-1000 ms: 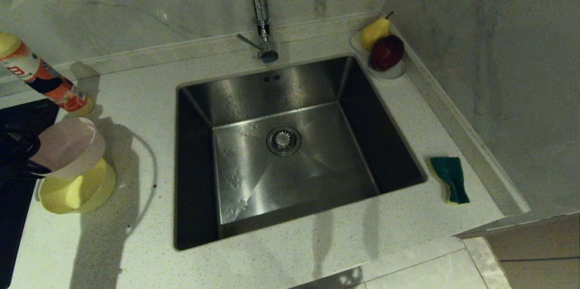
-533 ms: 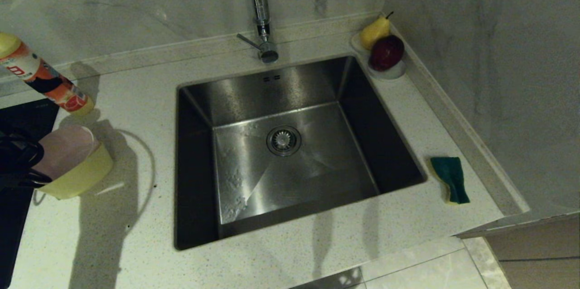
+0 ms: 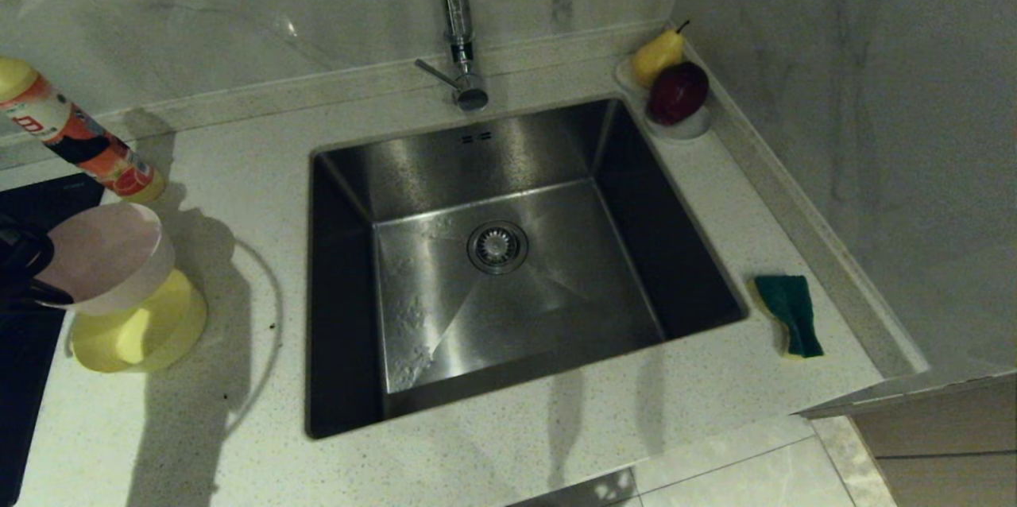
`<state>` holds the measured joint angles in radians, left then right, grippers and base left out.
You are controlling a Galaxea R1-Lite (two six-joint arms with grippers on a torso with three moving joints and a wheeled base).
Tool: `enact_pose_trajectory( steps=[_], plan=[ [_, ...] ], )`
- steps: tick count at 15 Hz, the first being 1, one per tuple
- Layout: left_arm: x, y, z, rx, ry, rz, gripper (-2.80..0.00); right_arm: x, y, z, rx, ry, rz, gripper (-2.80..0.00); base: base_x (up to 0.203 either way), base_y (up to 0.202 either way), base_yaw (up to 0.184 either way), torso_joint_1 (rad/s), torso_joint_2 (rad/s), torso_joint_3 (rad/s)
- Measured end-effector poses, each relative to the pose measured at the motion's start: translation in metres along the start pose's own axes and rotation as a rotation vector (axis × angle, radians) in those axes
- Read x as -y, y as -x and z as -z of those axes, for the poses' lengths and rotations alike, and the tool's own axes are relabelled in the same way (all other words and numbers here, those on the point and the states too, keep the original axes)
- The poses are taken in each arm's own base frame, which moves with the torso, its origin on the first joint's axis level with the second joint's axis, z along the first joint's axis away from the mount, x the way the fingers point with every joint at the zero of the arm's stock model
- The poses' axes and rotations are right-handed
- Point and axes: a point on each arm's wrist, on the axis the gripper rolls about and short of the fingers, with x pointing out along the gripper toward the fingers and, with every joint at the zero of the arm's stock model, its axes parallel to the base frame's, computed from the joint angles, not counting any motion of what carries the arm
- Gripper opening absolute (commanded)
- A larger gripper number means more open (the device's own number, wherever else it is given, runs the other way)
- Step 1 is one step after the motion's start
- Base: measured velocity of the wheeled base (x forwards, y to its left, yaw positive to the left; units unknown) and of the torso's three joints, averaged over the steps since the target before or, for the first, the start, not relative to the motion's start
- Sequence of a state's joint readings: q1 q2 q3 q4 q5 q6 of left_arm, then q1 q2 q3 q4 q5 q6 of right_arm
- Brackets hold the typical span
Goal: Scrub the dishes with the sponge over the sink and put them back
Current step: Place the bowl on the bowl
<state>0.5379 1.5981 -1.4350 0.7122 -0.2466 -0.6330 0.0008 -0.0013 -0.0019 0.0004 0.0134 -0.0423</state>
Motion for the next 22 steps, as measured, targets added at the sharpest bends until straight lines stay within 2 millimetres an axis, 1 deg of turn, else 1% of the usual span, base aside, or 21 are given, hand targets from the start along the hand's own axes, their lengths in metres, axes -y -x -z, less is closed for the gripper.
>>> enact_pose_trajectory(
  steps=[2, 4, 10, 15, 21, 22],
  plan=[
    [0.001, 0.009, 0.003, 0.017, -0.005, 0.012, -2.80, 0.000, 0.000, 0.000, 0.000, 0.000, 0.000, -2.80, 0.000, 0.000, 0.000, 0.000, 0.00, 0.000],
    [-0.002, 0.011, 0.008, 0.010, -0.010, 0.003, -2.80, 0.000, 0.000, 0.000, 0.000, 0.000, 0.001, -2.80, 0.000, 0.000, 0.000, 0.000, 0.00, 0.000],
    [-0.021, -0.003, 0.025, -0.065, -0.031, -0.056, -2.80, 0.000, 0.000, 0.000, 0.001, 0.000, 0.000, -2.80, 0.000, 0.000, 0.000, 0.000, 0.00, 0.000],
    [-0.025, -0.016, 0.023, -0.042, -0.031, -0.048, -2.80, 0.000, 0.000, 0.000, 0.000, 0.000, 0.001, -2.80, 0.000, 0.000, 0.000, 0.000, 0.00, 0.000],
    [-0.026, -0.020, 0.020, -0.040, -0.030, -0.054, -2.80, 0.000, 0.000, 0.000, 0.001, 0.000, 0.001, -2.80, 0.000, 0.000, 0.000, 0.000, 0.00, 0.000],
    [-0.026, -0.020, 0.020, -0.042, -0.029, -0.055, 0.00, 0.000, 0.000, 0.000, 0.000, 0.000, 0.000, -2.80, 0.000, 0.000, 0.000, 0.000, 0.00, 0.000]
  ],
)
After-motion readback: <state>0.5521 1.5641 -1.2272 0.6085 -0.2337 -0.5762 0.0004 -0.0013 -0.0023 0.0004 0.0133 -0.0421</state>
